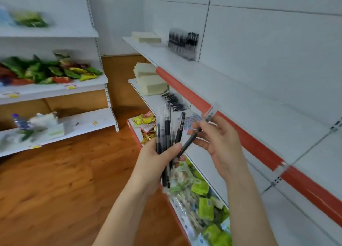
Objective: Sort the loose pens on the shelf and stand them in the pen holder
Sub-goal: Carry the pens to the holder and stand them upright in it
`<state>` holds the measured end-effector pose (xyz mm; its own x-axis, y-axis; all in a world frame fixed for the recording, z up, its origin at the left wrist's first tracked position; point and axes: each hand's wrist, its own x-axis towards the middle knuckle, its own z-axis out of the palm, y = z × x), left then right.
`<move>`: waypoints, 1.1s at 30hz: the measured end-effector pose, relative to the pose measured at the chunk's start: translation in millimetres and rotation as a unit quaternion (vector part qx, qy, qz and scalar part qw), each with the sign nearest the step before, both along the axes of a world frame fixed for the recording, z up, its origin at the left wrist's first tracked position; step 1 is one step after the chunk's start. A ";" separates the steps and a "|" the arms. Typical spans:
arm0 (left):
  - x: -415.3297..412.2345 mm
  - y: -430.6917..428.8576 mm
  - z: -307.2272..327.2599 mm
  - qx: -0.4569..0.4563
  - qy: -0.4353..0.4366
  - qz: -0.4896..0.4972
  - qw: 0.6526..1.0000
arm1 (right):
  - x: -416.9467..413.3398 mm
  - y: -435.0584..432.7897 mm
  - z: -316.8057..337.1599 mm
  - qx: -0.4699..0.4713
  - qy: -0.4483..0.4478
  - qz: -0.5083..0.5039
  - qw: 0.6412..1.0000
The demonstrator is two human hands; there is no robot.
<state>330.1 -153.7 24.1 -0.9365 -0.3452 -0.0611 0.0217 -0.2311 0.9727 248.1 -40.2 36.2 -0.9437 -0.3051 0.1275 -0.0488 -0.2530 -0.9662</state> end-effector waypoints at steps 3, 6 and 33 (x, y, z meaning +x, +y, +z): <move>-4.3 -43.5 -6.4 0.023 -0.014 0.032 0.999 | -14.6 -45.0 -2.6 -0.009 -0.003 -0.001 1.000; -13.5 -81.6 -14.7 0.037 -0.034 0.075 0.996 | -31.8 -86.9 -8.7 0.014 -0.009 0.010 1.000; -306.1 -439.3 -23.6 0.122 -0.028 0.225 0.966 | -441.8 -415.0 14.9 0.176 0.186 -0.044 0.966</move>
